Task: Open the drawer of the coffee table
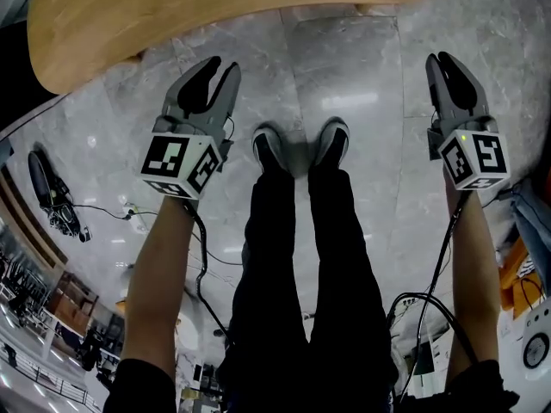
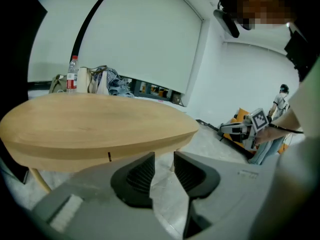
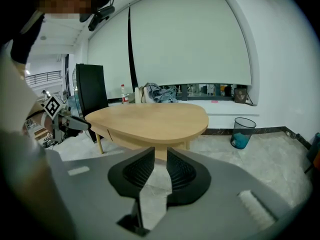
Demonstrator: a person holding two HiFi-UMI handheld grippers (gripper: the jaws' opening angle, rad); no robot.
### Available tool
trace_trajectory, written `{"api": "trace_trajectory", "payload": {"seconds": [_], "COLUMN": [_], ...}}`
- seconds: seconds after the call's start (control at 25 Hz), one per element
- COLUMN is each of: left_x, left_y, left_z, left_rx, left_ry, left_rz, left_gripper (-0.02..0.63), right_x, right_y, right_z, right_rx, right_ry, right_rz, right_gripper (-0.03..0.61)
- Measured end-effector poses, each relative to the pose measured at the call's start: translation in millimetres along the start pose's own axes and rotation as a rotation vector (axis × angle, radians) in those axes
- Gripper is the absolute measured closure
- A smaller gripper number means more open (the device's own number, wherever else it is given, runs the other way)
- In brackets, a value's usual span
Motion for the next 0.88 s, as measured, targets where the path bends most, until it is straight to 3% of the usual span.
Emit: {"api": "trace_trajectory", "payload": {"seconds": [0.16,0.4,0.68,0.76,0.88], "left_x": [-19,-35,-69,-78,-95], "left_y": [12,30,51,63,87], "left_z": [29,65,88,99,103], "left_rx": [0.104,0.254,0.288,0.357,0.53], "left_ry": [0.012,0.012,-0.068,-0.101,-0.195], "left_rz": [0.009,0.041,0.087,0.067,0.07], "left_gripper": [0.427,0.396,0.396,0.396,0.381], "right_x": [-5,-24,-57,-67,-89], "right_y": [-12,-4,-17,-23,-32], "right_z": [12,31,53,62,69], "right_rx": [0.002,-0.036,-0.025,-0.022,-0.017], "right_ry": [-0.017,-0.043,-0.099,-0.098,-0.083], "right_rz": [0.002,-0.072,-0.082,-0.088,-0.108], "right_gripper": [0.483,0.482,0.479,0.457,0.43]}}
Point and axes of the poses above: the fingertips, and each gripper's own axes: x backward along the fingers, y to its left, z out of its underside, the point moved 1 cm from there along x, backward along the fingers, and after that the axes turned 15 degrees about -y, right-handed, at the moved point
